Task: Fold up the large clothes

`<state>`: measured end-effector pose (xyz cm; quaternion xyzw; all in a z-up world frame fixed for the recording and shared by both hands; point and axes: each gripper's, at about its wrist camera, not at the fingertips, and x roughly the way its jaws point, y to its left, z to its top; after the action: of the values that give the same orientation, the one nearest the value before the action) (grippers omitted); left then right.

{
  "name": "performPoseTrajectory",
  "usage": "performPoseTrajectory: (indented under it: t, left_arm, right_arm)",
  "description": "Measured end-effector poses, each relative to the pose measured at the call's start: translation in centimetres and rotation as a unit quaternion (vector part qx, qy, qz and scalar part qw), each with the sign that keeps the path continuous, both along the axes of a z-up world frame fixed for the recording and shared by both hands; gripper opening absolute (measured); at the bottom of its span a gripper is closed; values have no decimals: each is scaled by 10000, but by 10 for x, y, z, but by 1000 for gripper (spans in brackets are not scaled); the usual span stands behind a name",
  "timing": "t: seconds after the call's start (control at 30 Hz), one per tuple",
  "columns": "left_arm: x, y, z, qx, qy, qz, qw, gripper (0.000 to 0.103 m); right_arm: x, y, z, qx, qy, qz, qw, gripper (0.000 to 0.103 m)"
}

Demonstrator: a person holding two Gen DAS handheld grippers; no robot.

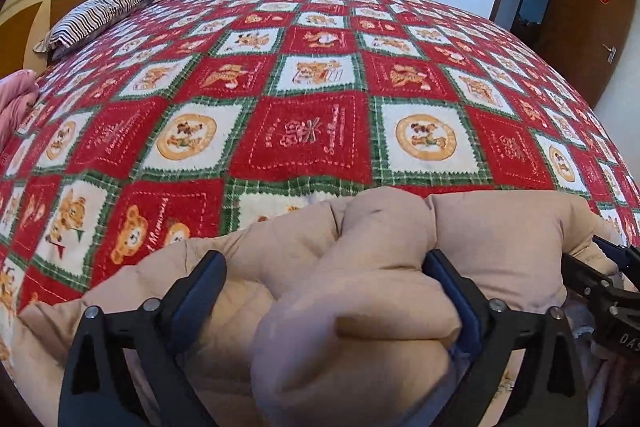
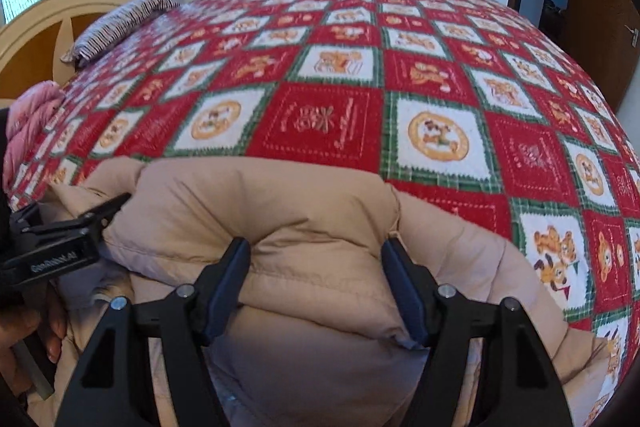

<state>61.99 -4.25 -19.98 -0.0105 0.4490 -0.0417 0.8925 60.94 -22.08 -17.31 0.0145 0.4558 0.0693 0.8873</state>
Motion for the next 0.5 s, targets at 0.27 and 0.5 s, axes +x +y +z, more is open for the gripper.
performPoseTrajectory:
  t: [0.27,0.5]
  left_arm:
    - [2,-3,-6,118,29,-3,9999,102]
    - [3,-4,-6,180,62,-5,9998,102]
  right_arm:
    - [-4,10,-11,-403,-113,8,9991,73]
    - [-3,12,-14,-444,-140,-4,9989,73]
